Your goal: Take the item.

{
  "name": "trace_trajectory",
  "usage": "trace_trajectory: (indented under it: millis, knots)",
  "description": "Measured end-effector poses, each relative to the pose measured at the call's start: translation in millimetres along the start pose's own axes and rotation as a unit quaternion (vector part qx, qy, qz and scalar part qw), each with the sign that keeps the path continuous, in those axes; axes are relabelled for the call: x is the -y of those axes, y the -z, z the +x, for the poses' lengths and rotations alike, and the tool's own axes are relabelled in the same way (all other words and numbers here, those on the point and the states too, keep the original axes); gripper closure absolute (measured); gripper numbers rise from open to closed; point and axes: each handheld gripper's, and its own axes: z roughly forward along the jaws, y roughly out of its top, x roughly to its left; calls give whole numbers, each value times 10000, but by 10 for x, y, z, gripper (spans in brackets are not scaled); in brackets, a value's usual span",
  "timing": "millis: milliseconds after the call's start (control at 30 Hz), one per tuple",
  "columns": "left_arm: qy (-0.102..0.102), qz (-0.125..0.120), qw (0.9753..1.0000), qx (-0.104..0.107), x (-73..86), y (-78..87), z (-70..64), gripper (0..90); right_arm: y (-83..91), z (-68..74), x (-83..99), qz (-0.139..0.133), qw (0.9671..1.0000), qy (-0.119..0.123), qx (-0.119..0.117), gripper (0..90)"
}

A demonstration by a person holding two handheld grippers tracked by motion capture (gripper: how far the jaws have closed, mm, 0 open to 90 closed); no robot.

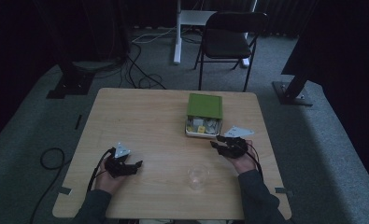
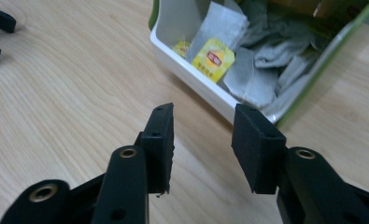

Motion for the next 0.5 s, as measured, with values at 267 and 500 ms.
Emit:
trace_trajectory:
  millis: [267, 500]
  knots:
    - [-1, -6, 10000, -1, 0, -1, 0, 272, -200, -83, -122, -23, 9999, 158, 32, 571]
    - [0, -7, 10000, 1, 0, -1, 0, 272, -314, -137, -126, 65, 9999, 148, 57, 584]
